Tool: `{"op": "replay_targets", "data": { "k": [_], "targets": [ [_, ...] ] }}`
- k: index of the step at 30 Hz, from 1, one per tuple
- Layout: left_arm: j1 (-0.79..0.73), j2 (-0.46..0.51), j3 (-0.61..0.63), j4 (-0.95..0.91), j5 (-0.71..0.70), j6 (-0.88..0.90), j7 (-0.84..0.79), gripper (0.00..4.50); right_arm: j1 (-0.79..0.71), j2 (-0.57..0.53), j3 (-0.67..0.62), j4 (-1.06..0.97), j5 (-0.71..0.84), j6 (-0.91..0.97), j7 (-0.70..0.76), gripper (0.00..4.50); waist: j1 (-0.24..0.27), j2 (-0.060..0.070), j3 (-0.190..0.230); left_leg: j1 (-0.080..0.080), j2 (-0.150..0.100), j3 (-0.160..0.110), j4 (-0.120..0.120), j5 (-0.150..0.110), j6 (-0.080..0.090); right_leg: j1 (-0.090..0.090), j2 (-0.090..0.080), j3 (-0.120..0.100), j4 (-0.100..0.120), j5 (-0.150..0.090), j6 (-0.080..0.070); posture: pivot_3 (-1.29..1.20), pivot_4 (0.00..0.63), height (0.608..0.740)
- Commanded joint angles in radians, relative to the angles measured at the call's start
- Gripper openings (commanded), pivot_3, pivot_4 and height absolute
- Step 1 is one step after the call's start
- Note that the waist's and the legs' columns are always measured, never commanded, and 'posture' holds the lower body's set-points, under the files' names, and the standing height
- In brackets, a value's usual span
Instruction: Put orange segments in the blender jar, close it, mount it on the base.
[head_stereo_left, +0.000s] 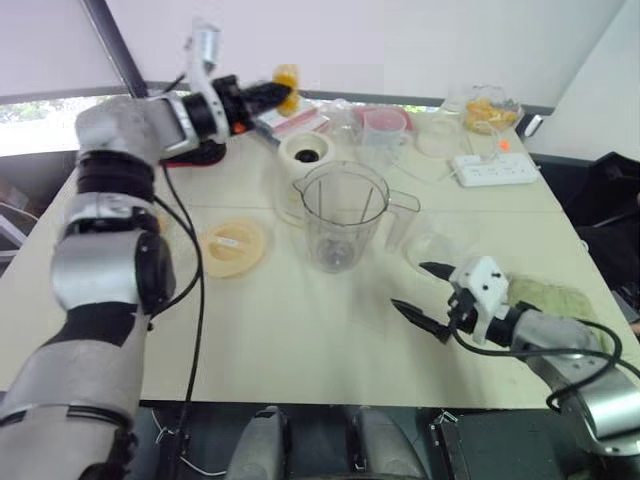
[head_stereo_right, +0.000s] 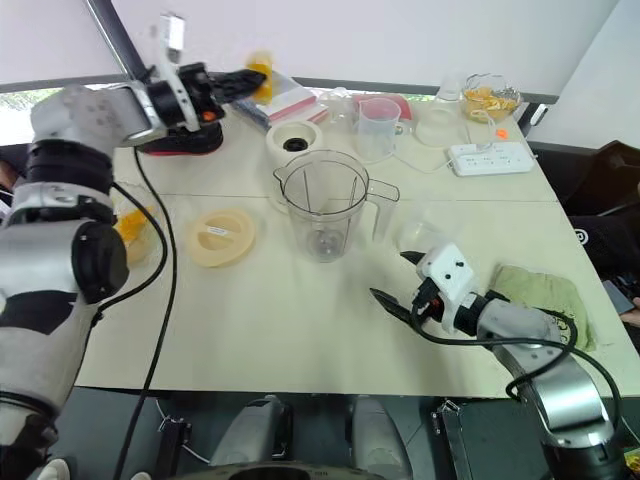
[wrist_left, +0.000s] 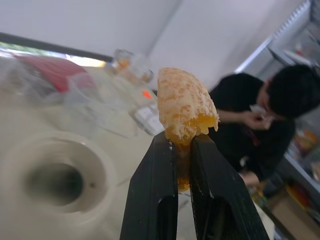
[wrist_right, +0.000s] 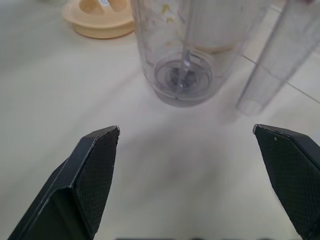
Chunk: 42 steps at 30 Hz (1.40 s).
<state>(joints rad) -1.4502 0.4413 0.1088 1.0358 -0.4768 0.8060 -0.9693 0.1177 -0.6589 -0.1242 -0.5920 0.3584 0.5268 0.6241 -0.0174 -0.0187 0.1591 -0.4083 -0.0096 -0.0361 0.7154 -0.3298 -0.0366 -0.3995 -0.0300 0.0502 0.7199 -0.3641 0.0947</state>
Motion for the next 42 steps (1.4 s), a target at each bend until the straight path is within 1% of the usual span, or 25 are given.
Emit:
{"op": "replay_targets", "data": {
  "k": [1,5,12,17,19,24,25,27,29,30,31,33,34,37,42],
  "targets": [
    [-0.076,-0.006,-0.044,0.031,0.062,-0.049,-0.136,0.35,0.03,0.024,-0.03,-0.095,0.002,0.016,-0.055,4.5,-0.002,0.0,0.0,0.0,0.0,0.0,0.0,0.0,0.0,0.0,0.0,0.0,0.0,0.0,0.0,0.0,0.15,0.74],
    [-0.101,-0.035,-0.099,0.06,0.127,-0.067,-0.255,0.35,0.061,0.037,-0.032,-0.13,-0.005,0.028,-0.09,4.5,0.0,0.0,0.0,0.0,0.0,0.0,0.0,0.0,0.0,0.0,0.0,0.0,0.0,0.0,0.0,0.0,0.15,0.74],
    [-0.09,-0.06,-0.203,0.045,0.234,-0.107,-0.426,0.35,0.083,0.05,-0.027,-0.138,-0.014,0.019,-0.119,4.5,0.001,0.0,0.0,0.0,0.0,0.0,0.0,0.0,0.0,0.0,0.0,0.001,0.0,0.0,0.0,0.0,0.15,0.74],
    [-0.086,-0.096,-0.237,0.085,0.309,-0.187,-0.429,0.35,0.076,0.065,-0.016,-0.123,-0.025,0.006,-0.131,4.5,0.004,0.0,0.0,0.0,0.0,0.0,0.0,-0.001,0.002,0.001,0.0,0.001,0.0,0.0,0.0,0.0,0.15,0.74],
    [-0.091,-0.106,-0.236,0.11,0.326,-0.212,-0.422,0.35,0.075,0.071,-0.013,-0.123,-0.029,0.004,-0.138,4.5,0.003,0.0,0.0,0.0,0.0,0.0,0.0,-0.002,0.004,0.001,0.0,0.001,0.0,0.0,0.0,0.0,0.15,0.74],
    [-0.106,-0.134,-0.227,0.164,0.358,-0.254,-0.41,0.35,0.087,0.088,-0.01,-0.137,-0.037,0.005,-0.157,4.5,0.002,0.0,0.0,0.0,0.0,0.0,0.0,-0.003,0.005,0.0,0.0,0.001,0.0,0.0,0.0,0.0,0.15,0.74],
    [-0.107,-0.143,-0.226,0.172,0.363,-0.263,-0.401,0.61,0.095,0.091,-0.012,-0.14,-0.038,0.003,-0.161,4.5,0.003,0.0,0.0,0.0,0.0,0.0,0.0,-0.003,0.005,0.0,0.0,0.001,0.0,0.0,0.0,0.0,0.15,0.74],
    [-0.111,-0.156,-0.224,0.185,0.373,-0.277,-0.393,1.29,0.111,0.1,-0.01,-0.151,-0.042,0.002,-0.169,4.5,0.006,0.0,0.0,0.0,0.0,0.0,0.0,-0.003,0.005,0.001,0.0,0.001,0.0,0.0,0.0,0.0,0.15,0.74],
    [-0.115,-0.162,-0.22,0.191,0.382,-0.286,-0.393,2.29,0.12,0.106,-0.008,-0.159,-0.046,0.003,-0.176,4.5,0.004,0.0,0.0,0.0,0.0,0.0,0.0,-0.003,0.005,0.001,0.0,0.001,0.0,0.0,0.0,0.0,0.15,0.74],
    [-0.118,-0.164,-0.218,0.194,0.386,-0.292,-0.392,2.66,0.123,0.108,-0.008,-0.162,-0.046,0.004,-0.178,4.5,0.004,0.0,0.0,0.0,0.0,0.0,0.0,-0.003,0.005,0.001,0.0,0.001,0.0,0.0,0.0,0.0,0.15,0.74],
    [-0.12,-0.166,-0.217,0.195,0.39,-0.3,-0.388,3.33,0.125,0.109,-0.008,-0.164,-0.046,0.004,-0.18,4.5,0.003,0.0,0.0,0.0,0.0,0.0,0.0,-0.003,0.005,0.001,0.0,0.001,0.0,0.0,0.0,0.0,0.15,0.74],
    [-0.125,-0.168,-0.213,0.2,0.392,-0.31,-0.382,4.26,0.128,0.11,-0.008,-0.166,-0.045,0.005,-0.182,4.5,0.003,0.0,0.0,0.0,0.0,0.0,0.0,-0.003,0.005,0.001,0.0,0.001,0.0,0.0,0.0,0.0,0.15,0.74],
    [-0.129,-0.167,-0.206,0.203,0.389,-0.316,-0.377,4.39,0.129,0.109,-0.009,-0.166,-0.044,0.005,-0.182,4.5,0.002,0.0,0.0,0.0,0.0,0.0,0.0,-0.003,0.005,0.001,0.0,0.001,0.0,0.0,0.0,0.0,0.15,0.74],
    [-0.147,-0.166,-0.167,0.214,0.37,-0.315,-0.335,4.39,0.128,0.104,-0.011,-0.162,-0.041,0.006,-0.178,4.5,0.002,0.0,0.0,0.0,0.0,0.0,0.0,-0.003,0.005,0.001,0.0,0.001,0.0,0.0,0.0,0.0,0.15,0.74],
    [-0.163,-0.137,-0.078,0.216,0.329,-0.265,-0.286,4.39,0.113,0.096,-0.012,-0.149,-0.038,0.007,-0.167,4.5,0.001,0.0,0.0,0.0,0.0,0.0,0.0,-0.003,0.005,0.001,0.0,0.001,0.0,0.0,0.0,0.0,0.15,0.74]
  ]
}}
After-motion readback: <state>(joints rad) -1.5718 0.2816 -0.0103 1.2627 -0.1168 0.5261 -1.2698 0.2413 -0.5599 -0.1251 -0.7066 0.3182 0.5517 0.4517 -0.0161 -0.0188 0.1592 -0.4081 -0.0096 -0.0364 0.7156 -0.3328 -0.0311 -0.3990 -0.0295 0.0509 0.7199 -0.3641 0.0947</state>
